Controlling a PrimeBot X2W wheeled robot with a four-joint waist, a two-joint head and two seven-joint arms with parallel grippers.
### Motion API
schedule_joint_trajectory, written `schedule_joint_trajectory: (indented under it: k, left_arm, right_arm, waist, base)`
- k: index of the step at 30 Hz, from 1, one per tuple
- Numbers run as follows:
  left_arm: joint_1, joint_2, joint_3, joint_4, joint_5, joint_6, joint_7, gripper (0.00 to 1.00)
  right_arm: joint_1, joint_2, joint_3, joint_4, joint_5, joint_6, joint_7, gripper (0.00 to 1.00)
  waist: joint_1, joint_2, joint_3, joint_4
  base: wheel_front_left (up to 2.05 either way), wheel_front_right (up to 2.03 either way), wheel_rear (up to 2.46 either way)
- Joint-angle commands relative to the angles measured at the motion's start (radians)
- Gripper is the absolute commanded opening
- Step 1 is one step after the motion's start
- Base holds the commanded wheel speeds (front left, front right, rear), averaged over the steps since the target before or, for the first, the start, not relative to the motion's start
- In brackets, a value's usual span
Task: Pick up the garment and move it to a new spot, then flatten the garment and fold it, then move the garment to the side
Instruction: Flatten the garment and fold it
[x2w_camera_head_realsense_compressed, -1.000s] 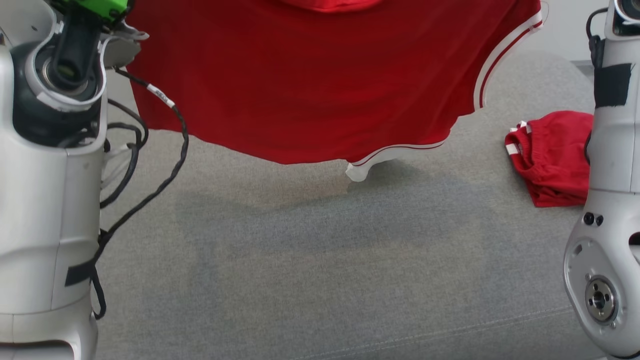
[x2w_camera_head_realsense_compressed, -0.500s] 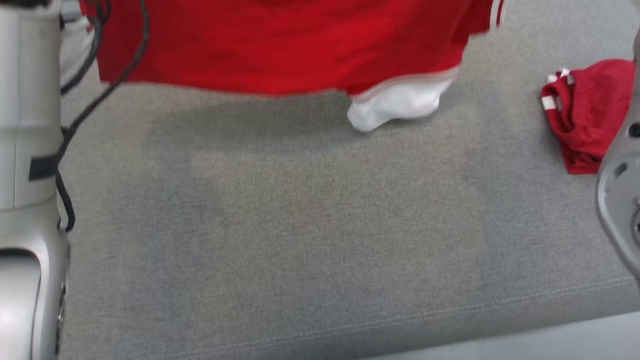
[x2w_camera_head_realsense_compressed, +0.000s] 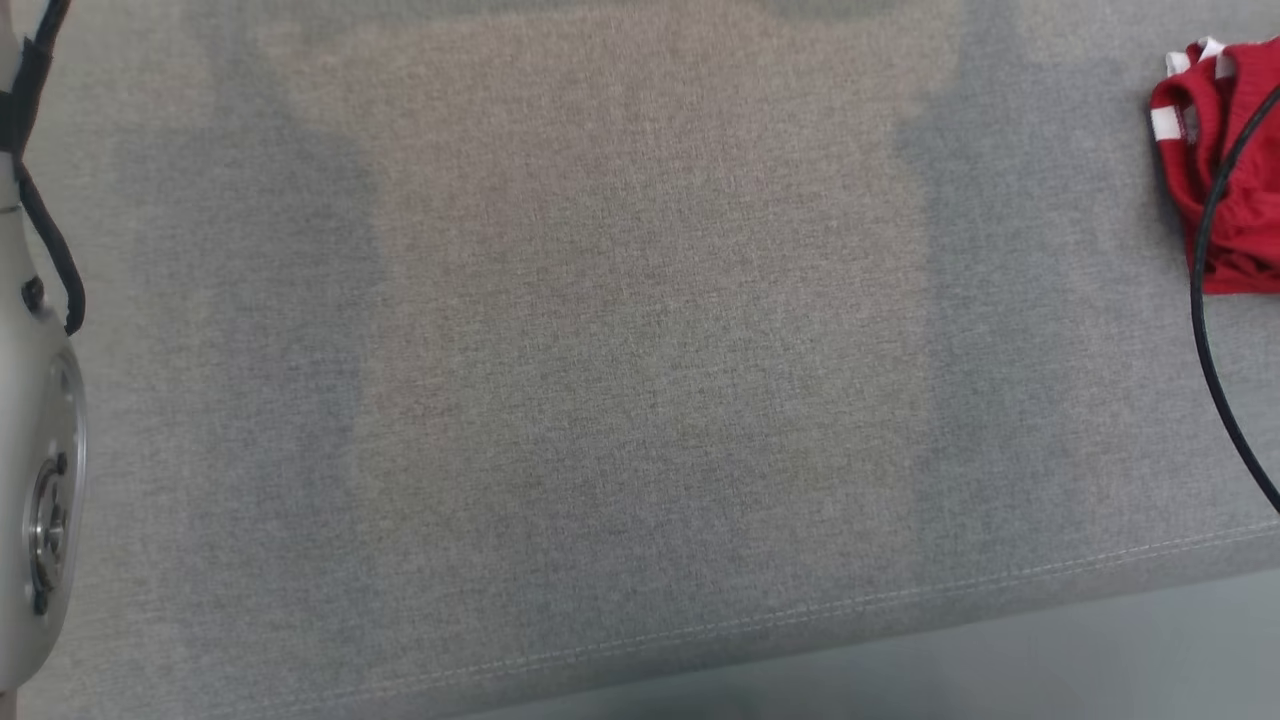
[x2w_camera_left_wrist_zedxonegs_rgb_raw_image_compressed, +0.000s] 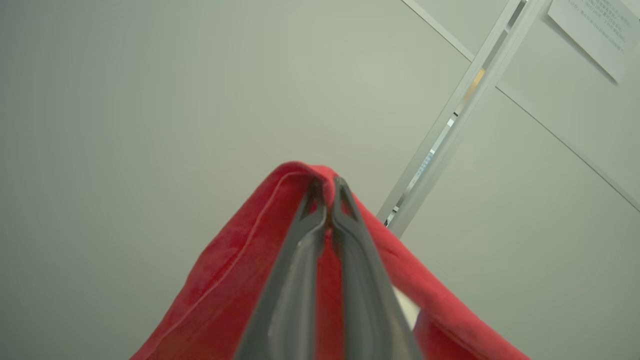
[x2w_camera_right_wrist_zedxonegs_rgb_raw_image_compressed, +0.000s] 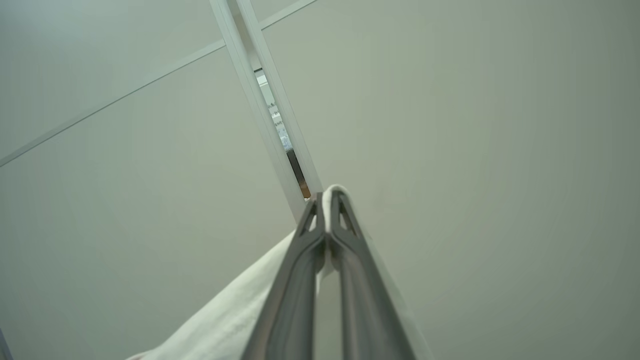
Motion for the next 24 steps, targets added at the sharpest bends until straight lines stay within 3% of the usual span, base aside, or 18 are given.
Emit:
schedule_joint_trajectory:
  k: [1, 11, 24]
  left_arm:
    - [-0.002, 0.001, -0.003, 0.031, 0.010, -0.013, -0.008, 0.00]
    - [0.018, 0.021, -0.017, 0.207, 0.012, -0.078, -0.020, 0.00]
    - [0.149, 0.072, 0.005, 0.225, -0.062, -0.216, 0.070, 0.00]
  right_arm:
    - [-0.002, 0.000, 0.020, 0.028, 0.019, 0.000, -0.002, 0.00]
    - [0.053, -0.001, 0.154, 0.139, 0.098, 0.000, 0.023, 0.00]
    - [0.256, -0.024, 0.311, 0.019, 0.327, 0.000, 0.169, 0.00]
  waist:
    - [-0.0002, -0.0001, 0.054, -0.012]
    - [-0.0002, -0.0001, 0.135, -0.024]
    - [-0.0002, -0.0001, 0.076, -0.022]
  base:
    - [0.00, 0.00, 0.00]
    - [0.00, 0.00, 0.00]
    - [0.00, 0.00, 0.00]
